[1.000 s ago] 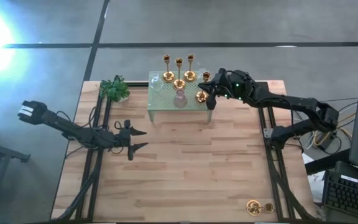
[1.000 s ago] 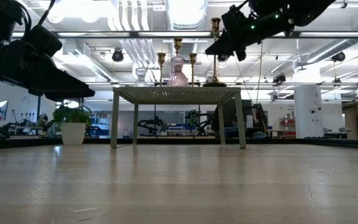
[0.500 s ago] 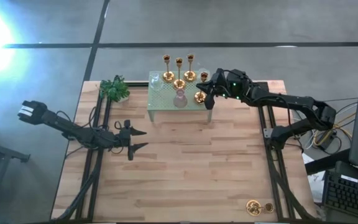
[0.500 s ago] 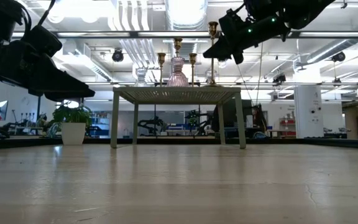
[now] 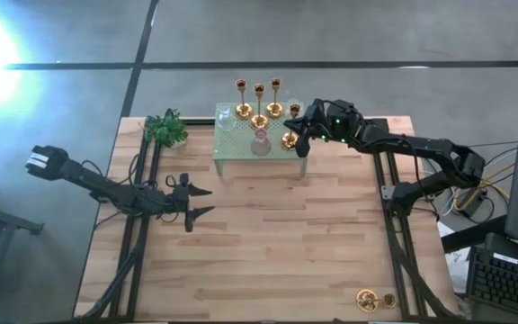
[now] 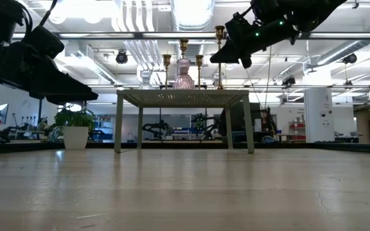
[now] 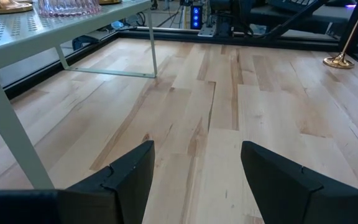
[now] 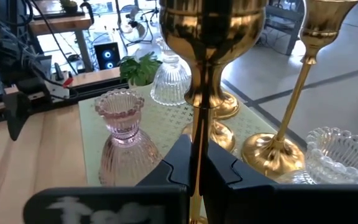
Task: Pick & Place candle stick holders
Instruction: Put the gold candle holder on the shelf
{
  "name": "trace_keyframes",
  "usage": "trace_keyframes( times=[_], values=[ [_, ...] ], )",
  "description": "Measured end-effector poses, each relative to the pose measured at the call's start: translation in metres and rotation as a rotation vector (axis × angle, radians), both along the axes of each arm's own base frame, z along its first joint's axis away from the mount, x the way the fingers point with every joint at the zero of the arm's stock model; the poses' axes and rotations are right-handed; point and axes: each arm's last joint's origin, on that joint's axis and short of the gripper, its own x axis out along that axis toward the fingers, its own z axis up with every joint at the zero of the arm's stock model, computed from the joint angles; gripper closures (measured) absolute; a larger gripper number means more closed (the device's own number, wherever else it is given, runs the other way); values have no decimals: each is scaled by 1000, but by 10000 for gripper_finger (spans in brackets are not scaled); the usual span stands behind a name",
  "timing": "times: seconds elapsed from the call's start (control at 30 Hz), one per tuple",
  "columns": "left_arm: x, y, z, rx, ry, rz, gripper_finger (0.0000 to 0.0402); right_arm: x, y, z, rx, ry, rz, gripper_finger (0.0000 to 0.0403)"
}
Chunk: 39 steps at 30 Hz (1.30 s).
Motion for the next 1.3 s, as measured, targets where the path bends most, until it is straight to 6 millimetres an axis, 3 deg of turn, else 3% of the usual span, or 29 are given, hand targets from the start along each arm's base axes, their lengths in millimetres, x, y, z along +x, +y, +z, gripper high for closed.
trace_keyframes(
  times=[0.37, 0.77, 0.97, 1.3],
  values=[
    [0, 0, 0, 0, 0, 0, 156, 1, -1, -2, 2, 4, -2, 391],
    [0, 0, 0, 0, 0, 0, 156, 2, -3, -2, -26, -4, -8, 360],
    [0, 0, 0, 0, 0, 0, 156, 1, -3, -1, -21, -8, -17, 299],
    [0, 0, 0, 0, 0, 1, 156, 0, -3, -1, -18, 0, -20, 148]
  ],
)
